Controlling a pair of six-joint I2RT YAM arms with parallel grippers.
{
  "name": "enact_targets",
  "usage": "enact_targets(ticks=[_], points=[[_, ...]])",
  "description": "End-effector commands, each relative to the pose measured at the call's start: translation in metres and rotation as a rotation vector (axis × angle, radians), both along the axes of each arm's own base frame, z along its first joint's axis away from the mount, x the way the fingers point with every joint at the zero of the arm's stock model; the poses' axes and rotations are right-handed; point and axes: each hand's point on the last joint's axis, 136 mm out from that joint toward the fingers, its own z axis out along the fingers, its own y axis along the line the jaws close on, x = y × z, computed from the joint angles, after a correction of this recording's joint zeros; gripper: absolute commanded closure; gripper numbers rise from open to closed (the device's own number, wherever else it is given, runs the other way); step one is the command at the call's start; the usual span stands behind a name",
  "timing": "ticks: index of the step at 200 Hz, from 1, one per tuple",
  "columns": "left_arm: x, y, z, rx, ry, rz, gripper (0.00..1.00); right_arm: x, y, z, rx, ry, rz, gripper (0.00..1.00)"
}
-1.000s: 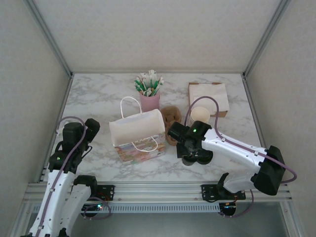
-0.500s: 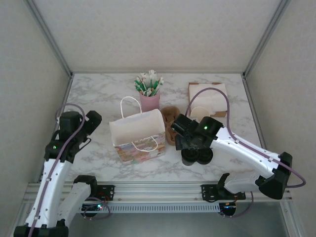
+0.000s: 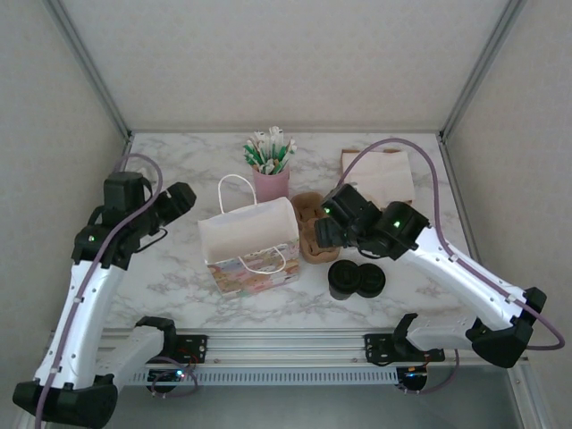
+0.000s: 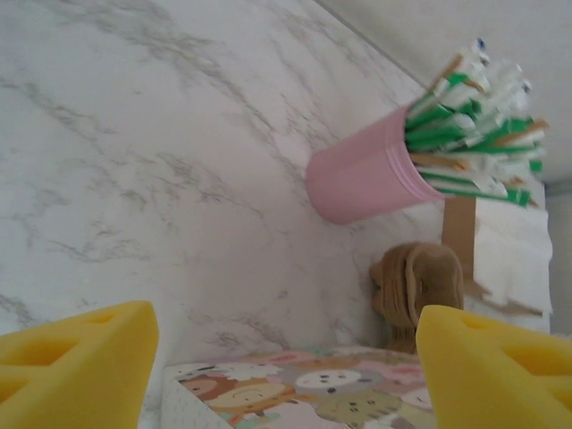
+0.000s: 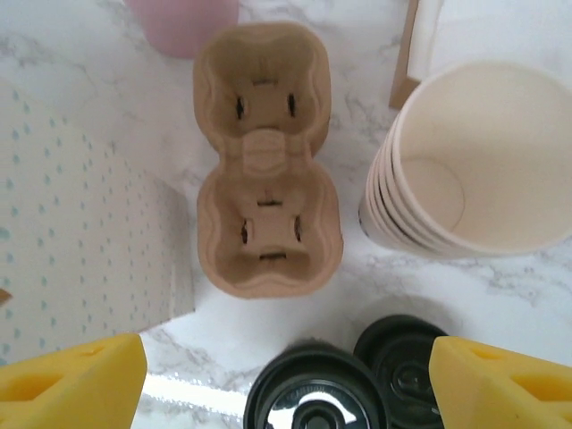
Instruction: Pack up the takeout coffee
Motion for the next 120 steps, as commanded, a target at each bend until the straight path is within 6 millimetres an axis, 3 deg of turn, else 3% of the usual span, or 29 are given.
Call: enact_targets(ticks=[1, 39, 67, 97, 120], points=[[-0.006, -0.022, 0.015, 0.057, -0.012, -0.157, 0.23, 0.019, 0.012, 0.019, 0.057, -0.058, 0.03, 0.17], [-0.007, -0.035, 0.028, 0.087, -0.035, -0.235, 0.18, 0.039, 0.013, 0.031, 0.091, -0.07, 0.009, 0.17], [-0.012, -0.031, 0.038, 0.102, -0.054, -0.227, 0.19, 0.047, 0.02, 0.04, 0.115, -0.051, 0.004, 0.21], [-0.025, -0.027, 0.037, 0.079, -0.052, -0.203, 0.21, 0.051, 0.03, 0.023, 0.109, 0.037, -0.038, 0.27], [-0.034, -0.031, 0.031, 0.041, -0.044, -0.22, 0.29, 0.054, 0.04, 0.008, 0.116, 0.085, -0.045, 0.33]])
